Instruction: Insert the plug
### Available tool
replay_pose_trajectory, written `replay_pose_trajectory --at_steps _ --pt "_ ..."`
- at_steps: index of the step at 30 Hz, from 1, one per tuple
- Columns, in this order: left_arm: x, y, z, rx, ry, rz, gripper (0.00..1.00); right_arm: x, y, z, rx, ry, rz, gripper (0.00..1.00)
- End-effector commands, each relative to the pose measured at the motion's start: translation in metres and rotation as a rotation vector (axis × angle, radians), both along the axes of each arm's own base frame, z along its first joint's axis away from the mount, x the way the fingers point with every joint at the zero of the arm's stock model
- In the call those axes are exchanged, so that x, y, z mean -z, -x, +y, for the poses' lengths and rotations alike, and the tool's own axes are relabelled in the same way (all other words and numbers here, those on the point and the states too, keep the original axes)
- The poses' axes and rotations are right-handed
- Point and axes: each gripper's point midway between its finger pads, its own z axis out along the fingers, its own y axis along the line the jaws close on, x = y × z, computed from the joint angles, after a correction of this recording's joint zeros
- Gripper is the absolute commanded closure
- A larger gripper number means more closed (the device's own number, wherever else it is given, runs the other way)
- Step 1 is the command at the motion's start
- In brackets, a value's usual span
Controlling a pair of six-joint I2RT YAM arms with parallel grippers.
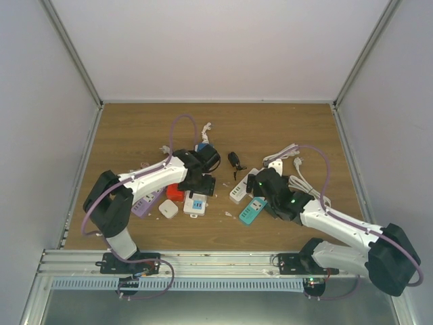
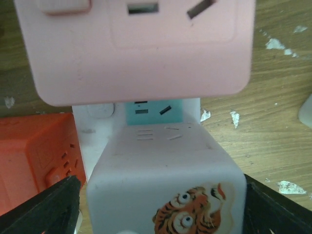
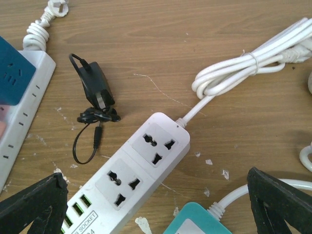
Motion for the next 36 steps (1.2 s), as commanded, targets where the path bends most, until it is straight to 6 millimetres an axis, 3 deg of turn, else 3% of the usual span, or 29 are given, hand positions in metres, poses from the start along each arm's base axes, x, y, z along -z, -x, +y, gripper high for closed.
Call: replay_pose_trajectory --at_steps 1,7,12,18,23,27,36 --pt "-0.045 -0.024 -0.013 -0.021 0.095 -0.16 0.11 -0.017 -0.005 0.002 -0.021 0.021 -0.018 0.0" --pt "-0.097 -0.038 -0.024 0.002 0.273 -0.363 0.04 -0.026 -0.009 0.005 -0.015 0.032 0.006 0.01" --pt "-0.134 -0.03 -0.028 0.069 0.427 -0.506 0.01 -0.009 -0.001 -0.011 0.097 0.063 0.134 0.01" --pt "-0.181 -0.011 -0.033 0.2 0.579 -0.65 0.01 0.017 0.034 -0.063 0.422 0.084 0.273 0.0" --pt "-0.216 0.006 -0.036 0.331 0.669 -0.768 0.01 0.044 0.065 -0.083 0.591 0.093 0.411 0.08" --pt "-0.224 0.015 -0.038 0.399 0.701 -0.813 0.01 0.056 0.075 -0.083 0.636 0.086 0.478 0.14" --pt "-0.216 0.016 -0.042 0.467 0.677 -0.826 0.01 0.068 0.079 -0.073 0.647 -0.01 0.507 0.21"
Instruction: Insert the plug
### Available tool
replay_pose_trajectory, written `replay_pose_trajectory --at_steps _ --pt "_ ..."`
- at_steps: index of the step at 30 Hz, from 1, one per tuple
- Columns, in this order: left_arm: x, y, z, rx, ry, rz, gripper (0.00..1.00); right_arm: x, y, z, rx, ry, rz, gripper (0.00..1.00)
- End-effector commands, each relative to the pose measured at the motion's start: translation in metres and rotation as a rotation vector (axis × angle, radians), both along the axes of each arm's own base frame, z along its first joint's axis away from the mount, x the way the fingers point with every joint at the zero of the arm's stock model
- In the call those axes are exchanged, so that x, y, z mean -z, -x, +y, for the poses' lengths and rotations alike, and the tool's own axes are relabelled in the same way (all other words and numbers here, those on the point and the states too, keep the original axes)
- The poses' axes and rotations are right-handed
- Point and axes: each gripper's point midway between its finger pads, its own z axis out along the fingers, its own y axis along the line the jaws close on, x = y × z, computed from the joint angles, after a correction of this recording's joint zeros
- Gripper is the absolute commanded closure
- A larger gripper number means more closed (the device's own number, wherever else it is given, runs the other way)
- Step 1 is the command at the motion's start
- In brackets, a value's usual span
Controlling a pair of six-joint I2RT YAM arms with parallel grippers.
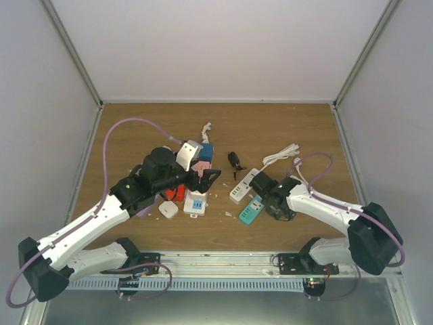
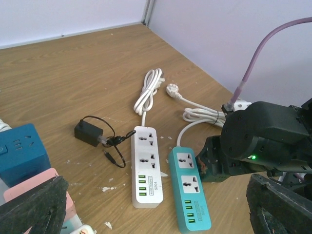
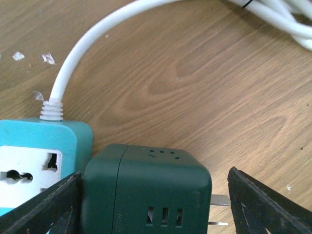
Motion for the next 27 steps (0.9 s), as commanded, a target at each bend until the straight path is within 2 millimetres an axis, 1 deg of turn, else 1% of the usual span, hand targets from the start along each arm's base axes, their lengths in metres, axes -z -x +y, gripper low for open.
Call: replay_pose_trajectory --at_steps 1,5,7,8,11,14,17,19,23,27 --pt "-0.01 -0.003 -0.008 0.038 0.015 -0.079 0.01 0.007 0.004 -0.001 0.074 -0.051 -0.015 0.22" --pt "-0.005 -0.004 -0.01 0.048 0.01 -0.067 0.01 0.013 0.007 -0.001 0.102 -0.088 -0.02 0.25" --pt "-0.003 -0.004 -0.012 0.05 0.009 -0.06 0.01 0.014 0.008 -0.003 0.112 -0.094 -0.026 0.28" --pt "-0.001 -0.005 -0.012 0.051 0.008 -0.055 0.01 0.014 0.008 -0.003 0.112 -0.097 -0.032 0.32" --pt "0.002 -0.007 -0.015 0.051 0.006 -0.04 0.01 0.009 0.004 -0.004 0.107 -0.099 -0.059 0.41" --pt "0.006 -0.01 -0.018 0.045 0.011 -0.014 0.01 -0.003 -0.003 -0.005 0.092 -0.1 -0.107 0.45" --pt "0.005 -0.015 -0.023 0.04 0.031 0.033 0.01 -0.026 -0.016 0.0 0.039 -0.13 -0.196 0.46" --pt "0.004 -0.019 -0.025 0.037 0.045 0.058 0.01 -0.048 -0.029 0.008 -0.019 -0.181 -0.278 0.46" --pt "0.004 -0.023 -0.032 0.045 0.082 0.079 0.01 -0.102 -0.052 0.03 -0.179 -0.308 -0.461 0.45" --pt "0.004 -0.021 -0.04 0.081 0.148 0.119 0.01 -0.162 -0.068 0.064 -0.383 -0.452 -0.662 0.45"
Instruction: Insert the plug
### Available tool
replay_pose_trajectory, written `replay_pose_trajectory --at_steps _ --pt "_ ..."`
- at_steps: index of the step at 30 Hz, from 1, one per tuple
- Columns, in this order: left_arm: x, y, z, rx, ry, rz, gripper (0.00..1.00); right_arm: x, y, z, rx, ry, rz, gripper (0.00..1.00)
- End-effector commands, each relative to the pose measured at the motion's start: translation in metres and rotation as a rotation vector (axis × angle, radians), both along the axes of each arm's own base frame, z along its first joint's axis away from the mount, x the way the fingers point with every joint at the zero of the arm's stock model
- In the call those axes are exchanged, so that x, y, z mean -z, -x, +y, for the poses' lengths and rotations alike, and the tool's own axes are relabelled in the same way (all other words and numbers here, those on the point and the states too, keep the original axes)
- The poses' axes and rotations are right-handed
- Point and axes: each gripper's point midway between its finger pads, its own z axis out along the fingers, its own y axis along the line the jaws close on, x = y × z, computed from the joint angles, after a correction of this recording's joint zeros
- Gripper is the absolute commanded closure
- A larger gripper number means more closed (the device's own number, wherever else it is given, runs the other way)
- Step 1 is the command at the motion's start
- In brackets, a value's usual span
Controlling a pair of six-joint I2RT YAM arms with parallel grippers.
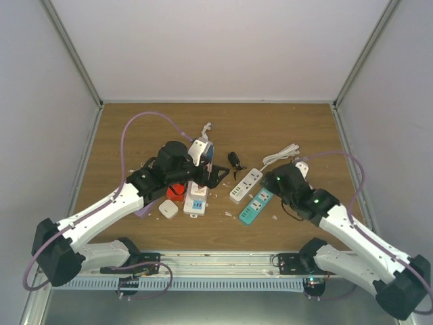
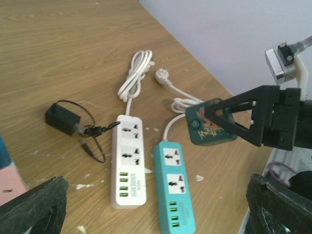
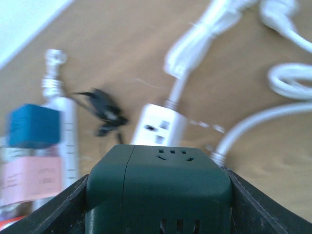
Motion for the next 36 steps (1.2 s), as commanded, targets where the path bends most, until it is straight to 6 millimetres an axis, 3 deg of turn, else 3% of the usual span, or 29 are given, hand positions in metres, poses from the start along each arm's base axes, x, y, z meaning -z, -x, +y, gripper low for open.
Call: replay_pose_trajectory --at_steps 1,4,9,16,24,29,36 --pt "-0.03 -0.002 -0.016 0.039 0.165 -0.005 0.01 -0.09 -0.03 0.046 -0.246 -0.138 -0.338 0.45" --pt "-0.041 -0.001 -0.02 0.06 0.265 0.034 0.01 -0.133 -0.033 0.075 -0.381 -0.24 -0.487 0.45" --pt "-0.078 0.001 -0.015 0.063 0.455 0.057 0.01 -0.191 -0.028 0.115 -0.57 -0.405 -0.679 0.45" --pt "-0.113 0.002 0.009 0.008 0.642 0.077 0.01 -0.243 -0.015 0.137 -0.697 -0.583 -0.839 0.46" --pt "-0.151 0.017 0.005 0.147 0.799 0.156 0.01 -0.269 -0.006 0.142 -0.723 -0.761 -0.893 0.48" --pt "-0.149 0.017 -0.003 0.176 0.812 0.236 0.01 -0.271 0.0 0.151 -0.782 -0.811 -0.873 0.47" --pt "-0.148 0.022 -0.006 0.22 0.827 0.26 0.16 -0.262 0.002 0.154 -0.793 -0.845 -0.838 0.47"
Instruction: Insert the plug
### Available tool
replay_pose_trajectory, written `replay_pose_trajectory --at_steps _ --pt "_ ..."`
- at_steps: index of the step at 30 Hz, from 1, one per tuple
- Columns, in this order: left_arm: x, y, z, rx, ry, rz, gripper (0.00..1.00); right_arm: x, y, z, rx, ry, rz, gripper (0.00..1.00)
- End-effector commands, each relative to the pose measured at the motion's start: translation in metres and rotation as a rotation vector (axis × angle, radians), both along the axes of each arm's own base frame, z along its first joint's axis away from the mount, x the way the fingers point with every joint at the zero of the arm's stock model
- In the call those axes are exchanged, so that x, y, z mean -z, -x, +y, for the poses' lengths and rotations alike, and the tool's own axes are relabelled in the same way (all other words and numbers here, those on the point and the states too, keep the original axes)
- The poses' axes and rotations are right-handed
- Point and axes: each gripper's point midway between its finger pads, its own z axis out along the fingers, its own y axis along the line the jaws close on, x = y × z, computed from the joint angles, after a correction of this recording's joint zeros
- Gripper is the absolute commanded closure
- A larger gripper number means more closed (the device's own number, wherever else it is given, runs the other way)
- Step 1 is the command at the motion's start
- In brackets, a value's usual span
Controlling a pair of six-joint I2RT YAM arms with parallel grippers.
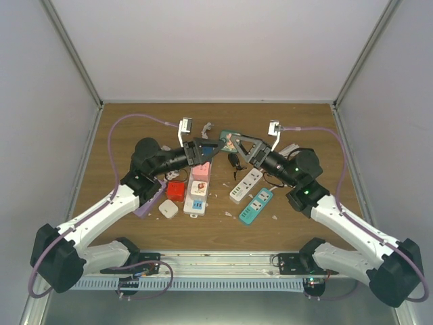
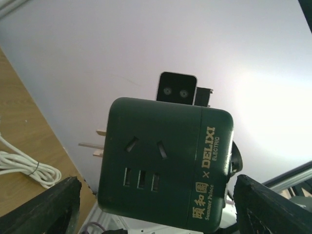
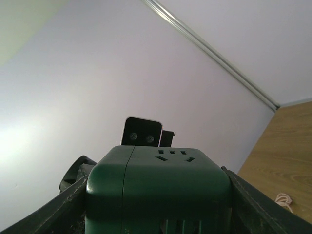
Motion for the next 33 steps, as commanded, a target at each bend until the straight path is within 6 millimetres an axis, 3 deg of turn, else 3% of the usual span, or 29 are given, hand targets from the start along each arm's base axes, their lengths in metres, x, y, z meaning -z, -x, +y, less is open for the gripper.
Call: replay_pose_trajectory --at_steps 1,8,12,15,19,23,27,33 --pt "-0.025 0.01 0.001 0.049 0.07 -0.058 0.17 -0.018 0.009 -0.004 -0.034 -0.064 -0.045 0.47" --pt "-0.025 0.005 -0.004 0.077 0.11 0.004 0.21 -0.008 0.009 0.0 -0.061 -0.064 -0.005 0.47" --pt "-0.021 0.005 -0.004 0.076 0.103 0.003 0.34 -0.001 0.006 -0.001 -0.042 -0.055 0.011 0.45" --pt "-0.01 0.004 -0.001 0.061 0.086 0.02 0.41 0.008 0.003 0.0 -0.028 -0.023 0.02 0.37" --pt "0.014 -0.005 0.01 0.032 0.025 0.054 0.45 0.034 -0.003 -0.003 0.037 0.129 0.019 0.19" --pt "0.04 -0.016 0.026 -0.022 -0.094 0.055 0.46 0.056 -0.008 -0.023 0.171 0.316 -0.051 0.01" --pt "0.068 -0.023 0.033 -0.019 -0.24 0.042 0.48 0.06 -0.002 -0.034 0.224 0.535 -0.248 0.0" --pt "0.097 -0.02 0.027 0.072 -0.376 0.049 0.51 0.079 0.002 -0.028 0.16 0.81 -0.457 0.01"
